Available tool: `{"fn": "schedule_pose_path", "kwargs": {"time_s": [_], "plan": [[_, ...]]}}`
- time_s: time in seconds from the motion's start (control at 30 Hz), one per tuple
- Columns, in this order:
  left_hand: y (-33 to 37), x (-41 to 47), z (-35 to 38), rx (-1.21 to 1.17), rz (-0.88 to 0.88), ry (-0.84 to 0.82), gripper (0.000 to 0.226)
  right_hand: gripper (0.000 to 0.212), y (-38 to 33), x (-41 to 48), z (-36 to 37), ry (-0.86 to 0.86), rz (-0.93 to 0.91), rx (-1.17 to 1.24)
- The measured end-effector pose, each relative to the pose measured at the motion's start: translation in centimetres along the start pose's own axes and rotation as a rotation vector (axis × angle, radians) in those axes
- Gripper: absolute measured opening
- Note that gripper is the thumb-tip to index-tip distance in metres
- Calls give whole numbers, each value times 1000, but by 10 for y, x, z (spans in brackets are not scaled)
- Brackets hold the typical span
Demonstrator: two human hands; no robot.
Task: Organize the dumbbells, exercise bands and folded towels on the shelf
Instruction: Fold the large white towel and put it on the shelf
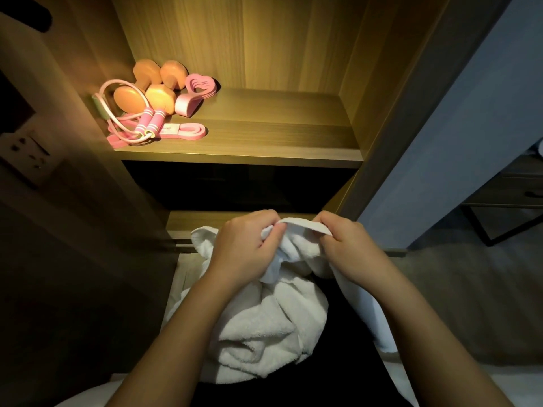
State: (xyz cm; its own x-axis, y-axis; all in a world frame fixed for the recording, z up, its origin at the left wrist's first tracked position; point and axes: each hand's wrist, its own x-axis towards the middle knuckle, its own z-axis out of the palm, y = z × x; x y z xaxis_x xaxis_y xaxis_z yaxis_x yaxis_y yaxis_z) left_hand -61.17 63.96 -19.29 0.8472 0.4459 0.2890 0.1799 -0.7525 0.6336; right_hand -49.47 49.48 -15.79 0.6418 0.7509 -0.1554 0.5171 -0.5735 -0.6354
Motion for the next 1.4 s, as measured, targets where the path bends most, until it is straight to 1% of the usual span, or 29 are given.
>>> {"fn": "schedule_pose_path", "kwargs": {"time_s": [0.07, 0.17, 0.23, 0.27, 0.3, 0.37, 0.4, 0.47, 0.53, 0.6, 0.67, 0.7, 0.77, 0.83, 0.9, 0.97, 1.07, 1.13, 1.2, 1.23, 1.3, 1.37, 1.4], "plan": [[-9, -1, -5, -24, -106, 39, 28, 25, 9, 1, 2, -26, 82, -21], [-31, -2, -14, -84, -342, 115, 32, 31, 23, -2, -4, -2, 198, -33], [-43, -3, -18, -85, -478, 91, 33, 32, 28, -3, -9, 4, 233, -43], [-45, -3, -18, -54, -512, 64, 31, 33, 28, -3, -10, -11, 242, -43], [-45, -2, -17, -13, -515, 47, 26, 33, 27, -3, -10, -34, 244, -36], [-35, 0, -19, 68, -462, 49, 9, 33, 21, -4, -8, -68, 233, -18], [-26, 1, -21, 94, -419, 61, 15, 33, 18, -4, -7, -72, 220, -15], [-8, 2, -25, 102, -294, 57, 39, 32, 10, -5, -6, -65, 186, -27], [12, 3, -26, 115, -118, -3, 51, 30, 3, -6, -5, -62, 145, -46], [24, 3, -18, 154, 8, -110, 53, 28, -4, -7, -5, -58, 96, -51], [26, 5, -5, 167, 49, -176, 43, 26, -8, -10, -6, -42, 62, -43], [24, 6, 1, 165, 50, -185, 34, 26, -10, -11, -7, -32, 59, -43], [18, 6, 10, 163, -2, -166, 16, 26, -10, -11, -10, -34, 78, -39], [8, 6, 13, 131, -77, -71, 12, 28, -7, -10, -13, -81, 115, -9], [-6, 5, 9, 95, -155, 26, 12, 29, -1, -9, -17, -105, 151, -14], [-20, 3, 4, 81, -245, 69, 15, 29, 5, -10, -18, -105, 176, -36], [-34, -1, 5, 76, -378, 36, 19, 30, 9, -13, -16, -182, 165, -41], [-34, -3, 7, 43, -395, -9, 18, 31, 8, -14, -14, -222, 140, -37], [-29, -6, 8, -46, -359, -3, 18, 32, 5, -14, -12, -255, 117, 13], [-26, -7, 8, -88, -346, 15, 23, 34, 4, -15, -11, -281, 103, 59], [-20, -13, 7, -150, -368, 80, 29, 49, 3, -17, -11, -320, 49, 157], [-13, -19, 6, -206, -403, 162, 27, 61, 0, -20, -13, -350, -29, 260], [-10, -22, 5, -245, -413, 204, 25, 61, -2, -21, -14, -366, -64, 329]]}}
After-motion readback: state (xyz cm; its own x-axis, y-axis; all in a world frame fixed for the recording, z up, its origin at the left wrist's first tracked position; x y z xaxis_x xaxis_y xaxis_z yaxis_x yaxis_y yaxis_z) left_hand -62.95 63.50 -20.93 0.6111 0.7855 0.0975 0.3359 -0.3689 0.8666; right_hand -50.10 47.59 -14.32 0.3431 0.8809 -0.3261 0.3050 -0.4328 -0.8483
